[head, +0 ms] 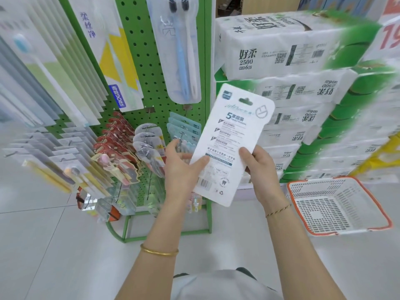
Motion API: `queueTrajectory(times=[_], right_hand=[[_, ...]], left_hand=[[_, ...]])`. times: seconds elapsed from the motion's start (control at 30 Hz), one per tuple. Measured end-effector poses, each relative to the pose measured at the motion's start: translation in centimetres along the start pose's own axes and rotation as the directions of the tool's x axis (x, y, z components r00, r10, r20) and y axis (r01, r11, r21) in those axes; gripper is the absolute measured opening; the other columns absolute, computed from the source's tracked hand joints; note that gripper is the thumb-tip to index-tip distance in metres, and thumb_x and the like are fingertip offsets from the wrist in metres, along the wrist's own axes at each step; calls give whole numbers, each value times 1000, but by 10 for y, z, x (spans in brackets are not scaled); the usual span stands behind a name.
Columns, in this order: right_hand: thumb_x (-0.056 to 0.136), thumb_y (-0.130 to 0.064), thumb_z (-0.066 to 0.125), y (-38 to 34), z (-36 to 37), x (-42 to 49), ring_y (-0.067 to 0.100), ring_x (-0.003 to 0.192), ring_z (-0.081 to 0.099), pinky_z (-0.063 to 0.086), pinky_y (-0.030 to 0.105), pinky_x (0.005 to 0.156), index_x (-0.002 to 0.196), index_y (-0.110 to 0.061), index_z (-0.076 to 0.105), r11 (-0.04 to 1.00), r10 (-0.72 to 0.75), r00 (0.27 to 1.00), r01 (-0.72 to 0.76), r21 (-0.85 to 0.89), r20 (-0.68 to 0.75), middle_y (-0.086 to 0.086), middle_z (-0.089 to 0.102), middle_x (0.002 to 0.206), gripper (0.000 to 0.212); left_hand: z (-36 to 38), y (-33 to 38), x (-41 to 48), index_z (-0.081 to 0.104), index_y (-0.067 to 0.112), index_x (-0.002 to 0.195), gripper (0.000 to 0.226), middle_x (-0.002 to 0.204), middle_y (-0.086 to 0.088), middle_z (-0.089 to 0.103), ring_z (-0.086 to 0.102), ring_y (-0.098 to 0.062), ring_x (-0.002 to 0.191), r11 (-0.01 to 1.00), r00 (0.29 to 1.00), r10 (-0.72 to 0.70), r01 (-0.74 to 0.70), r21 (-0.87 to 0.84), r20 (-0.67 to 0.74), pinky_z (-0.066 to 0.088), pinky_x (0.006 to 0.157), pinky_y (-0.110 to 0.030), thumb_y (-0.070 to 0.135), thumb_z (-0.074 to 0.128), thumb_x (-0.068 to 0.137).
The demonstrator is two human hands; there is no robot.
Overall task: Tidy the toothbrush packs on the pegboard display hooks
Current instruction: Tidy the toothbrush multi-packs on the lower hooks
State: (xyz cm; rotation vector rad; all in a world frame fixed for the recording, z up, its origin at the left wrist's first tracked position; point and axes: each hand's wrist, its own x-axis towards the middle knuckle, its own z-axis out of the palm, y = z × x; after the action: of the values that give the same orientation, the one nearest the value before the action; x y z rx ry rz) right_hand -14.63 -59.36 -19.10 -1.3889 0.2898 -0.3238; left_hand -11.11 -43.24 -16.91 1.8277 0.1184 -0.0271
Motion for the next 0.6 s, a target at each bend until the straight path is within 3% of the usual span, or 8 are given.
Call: queueTrajectory(times=[0.1,0.23,0.3,0.6], right_hand=[[96,-14,52,-3,-1,-4,10,89,66,51,24,73,99,-17,66,997,-16,989,26,-67,144,-2,71,99,14],[95,-10,52,-4,4,-11,4,87,66,50,17,71,99,-19,66,991,17,944,27,-128,330,-12,72,94,18],[95,-7,51,-6,7,-14,2,84,66,49,15,70,97,-18,65,990,38,918,18,-136,394,-15,72,89,19],[93,-4,52,-3,5,-14,5,83,67,51,17,72,95,-12,66,992,52,882,7,-125,468,-10,73,88,17]], left_hand=[[0,10,1,29,25,143,82,104,9,58,60,-13,97,991,996,91,-92,102,19,49,83,-36,33,77,77],[-1,26,5,41,24,118,52,102,13,56,57,-9,94,982,984,173,-170,80,-30,44,70,-21,29,75,79],[-3,30,8,42,21,110,46,102,10,58,58,-11,93,984,982,172,-168,50,-74,45,69,-23,30,75,79],[-8,28,11,46,20,103,30,100,6,63,64,-13,91,976,976,172,-187,-111,-130,54,79,-38,34,67,86]])
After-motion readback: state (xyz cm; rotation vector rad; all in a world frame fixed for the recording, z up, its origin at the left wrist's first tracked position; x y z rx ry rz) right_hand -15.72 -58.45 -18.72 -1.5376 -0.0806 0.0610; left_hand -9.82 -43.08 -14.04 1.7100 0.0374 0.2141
